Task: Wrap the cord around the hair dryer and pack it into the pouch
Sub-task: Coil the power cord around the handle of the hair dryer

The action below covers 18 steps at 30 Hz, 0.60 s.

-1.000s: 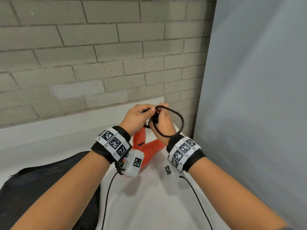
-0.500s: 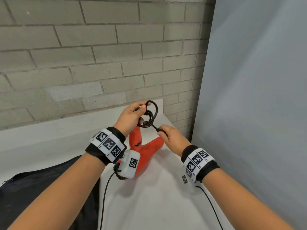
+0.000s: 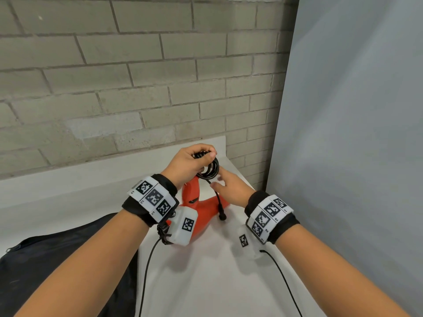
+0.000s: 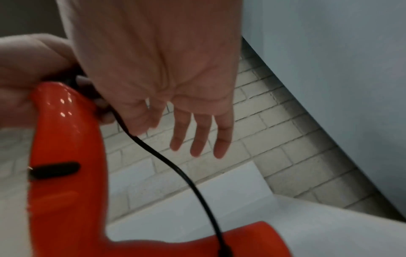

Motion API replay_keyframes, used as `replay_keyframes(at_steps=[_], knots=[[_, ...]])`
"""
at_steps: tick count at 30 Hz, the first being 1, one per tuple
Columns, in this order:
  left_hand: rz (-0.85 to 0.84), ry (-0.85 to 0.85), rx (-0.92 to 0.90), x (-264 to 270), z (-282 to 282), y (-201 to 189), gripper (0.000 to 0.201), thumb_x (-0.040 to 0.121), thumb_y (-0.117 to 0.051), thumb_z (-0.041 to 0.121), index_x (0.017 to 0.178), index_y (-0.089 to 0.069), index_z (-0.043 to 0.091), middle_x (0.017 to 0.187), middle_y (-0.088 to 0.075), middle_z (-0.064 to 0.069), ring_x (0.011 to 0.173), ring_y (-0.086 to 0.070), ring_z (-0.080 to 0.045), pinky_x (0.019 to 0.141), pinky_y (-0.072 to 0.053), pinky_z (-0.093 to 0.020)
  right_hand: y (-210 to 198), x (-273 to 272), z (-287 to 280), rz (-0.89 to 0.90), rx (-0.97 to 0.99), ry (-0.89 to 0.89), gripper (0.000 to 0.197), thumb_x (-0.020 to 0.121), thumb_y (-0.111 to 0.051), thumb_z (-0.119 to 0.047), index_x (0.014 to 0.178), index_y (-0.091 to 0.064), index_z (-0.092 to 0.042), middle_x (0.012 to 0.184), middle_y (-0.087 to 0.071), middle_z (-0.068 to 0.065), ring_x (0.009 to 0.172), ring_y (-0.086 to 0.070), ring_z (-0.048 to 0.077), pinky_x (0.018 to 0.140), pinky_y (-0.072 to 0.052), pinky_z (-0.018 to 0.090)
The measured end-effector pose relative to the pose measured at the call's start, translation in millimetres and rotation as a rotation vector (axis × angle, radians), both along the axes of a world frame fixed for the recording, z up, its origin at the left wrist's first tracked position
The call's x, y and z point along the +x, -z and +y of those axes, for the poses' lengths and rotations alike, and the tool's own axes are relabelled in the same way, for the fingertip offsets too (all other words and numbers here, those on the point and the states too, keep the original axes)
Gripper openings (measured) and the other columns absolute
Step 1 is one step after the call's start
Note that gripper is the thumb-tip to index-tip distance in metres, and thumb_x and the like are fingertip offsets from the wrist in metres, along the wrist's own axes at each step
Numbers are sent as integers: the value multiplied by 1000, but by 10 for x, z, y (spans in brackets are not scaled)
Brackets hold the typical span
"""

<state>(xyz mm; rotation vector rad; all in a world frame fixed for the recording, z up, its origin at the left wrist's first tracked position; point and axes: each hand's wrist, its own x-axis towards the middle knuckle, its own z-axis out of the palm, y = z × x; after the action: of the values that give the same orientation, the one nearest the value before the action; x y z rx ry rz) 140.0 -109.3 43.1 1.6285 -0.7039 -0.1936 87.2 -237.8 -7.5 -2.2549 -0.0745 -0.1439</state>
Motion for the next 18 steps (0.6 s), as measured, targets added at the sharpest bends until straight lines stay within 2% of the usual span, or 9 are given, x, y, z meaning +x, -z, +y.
replay_keyframes(at_steps=[3,6,7,9,11,13,15,18], knots=[[-9,-13,50,29,7,-1,17,82,-62,6,85,-61,23,82,-59,6,64,-59,2,59,-48,-7,-54,40,80,-76,114,-61,35,95,-45,-8,130,-47,-8,128,-55,6,115,-46,10,89,-29,8],[-22,-28,69,43,12,1,21,79,-65,3,83,-62,24,85,-60,8,76,-58,-2,65,-49,-6,-11,99,86,-65,136,-54,24,96,-44,-10,109,-63,-3,112,-65,11,103,-54,13,89,-37,17],[-34,-31,73,42,12,-4,22,78,-66,3,80,-62,24,85,-60,8,75,-58,0,65,-48,-5,11,109,73,-72,135,-28,23,96,-42,-11,98,-65,-4,100,-67,12,94,-56,14,85,-39,18],[-47,-32,75,37,10,-6,22,77,-67,2,77,-61,23,80,-59,7,65,-57,5,60,-45,-5,56,129,7,-92,157,39,26,97,-38,-11,81,-58,-9,74,-60,5,74,-55,16,70,-42,19],[-45,-39,77,29,9,-3,18,77,-68,6,75,-62,22,74,-59,6,53,-53,6,53,-42,-7,48,129,-71,-112,181,82,31,96,-36,-10,70,-49,-16,62,-50,0,61,-54,17,65,-42,24],[-21,-50,73,16,4,-3,12,80,-66,12,74,-63,22,70,-58,4,48,-48,1,51,-40,-13,-9,117,-134,-139,165,132,32,96,-37,-10,68,-47,-21,60,-47,-1,57,-55,14,61,-42,24],[-6,-56,67,6,4,-3,10,82,-64,15,74,-63,21,69,-57,3,47,-44,-3,52,-39,-16,-91,94,-170,-192,158,194,24,96,-39,-9,75,-50,-15,60,-47,-1,56,-51,10,53,-38,11],[-24,-51,86,8,21,-13,11,83,-63,13,76,-63,22,65,-57,6,50,-46,-5,55,-42,-20,-185,52,-192,-284,175,244,18,94,-41,-8,81,-53,-10,59,-43,-5,55,-40,6,51,-35,8]])
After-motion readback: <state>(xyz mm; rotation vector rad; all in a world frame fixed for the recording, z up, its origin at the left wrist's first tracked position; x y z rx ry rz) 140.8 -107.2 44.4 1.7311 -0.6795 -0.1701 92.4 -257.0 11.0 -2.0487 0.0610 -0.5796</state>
